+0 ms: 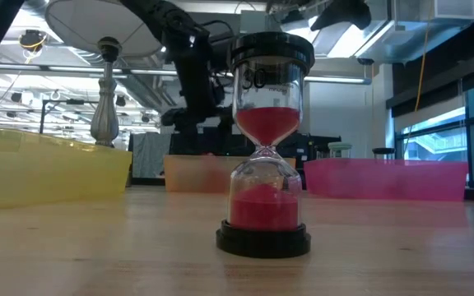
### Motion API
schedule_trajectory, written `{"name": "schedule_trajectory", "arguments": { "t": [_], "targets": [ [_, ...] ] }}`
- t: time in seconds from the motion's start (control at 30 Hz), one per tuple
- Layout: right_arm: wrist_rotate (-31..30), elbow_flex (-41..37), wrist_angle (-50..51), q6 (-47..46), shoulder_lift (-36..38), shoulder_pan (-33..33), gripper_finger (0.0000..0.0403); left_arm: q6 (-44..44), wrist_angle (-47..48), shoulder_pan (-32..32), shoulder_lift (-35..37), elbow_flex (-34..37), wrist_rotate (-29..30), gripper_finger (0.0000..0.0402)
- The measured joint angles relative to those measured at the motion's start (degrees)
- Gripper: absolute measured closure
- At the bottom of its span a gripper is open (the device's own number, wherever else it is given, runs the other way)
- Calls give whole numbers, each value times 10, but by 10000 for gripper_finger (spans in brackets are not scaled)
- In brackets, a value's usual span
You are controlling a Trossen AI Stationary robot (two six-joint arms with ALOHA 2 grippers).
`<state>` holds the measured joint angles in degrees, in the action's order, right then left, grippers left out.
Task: Pick & Place Office items
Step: Put the blue digital timer into the yellow bin
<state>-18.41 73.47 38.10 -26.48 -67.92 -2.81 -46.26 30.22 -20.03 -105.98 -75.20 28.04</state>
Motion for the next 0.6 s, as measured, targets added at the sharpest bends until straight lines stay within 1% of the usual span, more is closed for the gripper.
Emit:
{"name": "schedule_trajectory", "arguments": {
  "t": [0.17, 0.3, 0.47, 0.6],
  "targets": [
    [0, 0, 12, 0, 0, 0, 81, 30, -2, 5, 17, -39, -63, 121],
    [3, 0, 21, 0, 0, 0, 81, 40, -1, 32, 48, -50, -132, 129],
    [15, 0, 24, 0, 0, 0, 81, 50, 20, 106, 95, -51, -212, 140],
    [15, 0, 29, 0, 0, 0, 81, 32, 60, 184, 130, -51, -223, 148]
  ]
}}
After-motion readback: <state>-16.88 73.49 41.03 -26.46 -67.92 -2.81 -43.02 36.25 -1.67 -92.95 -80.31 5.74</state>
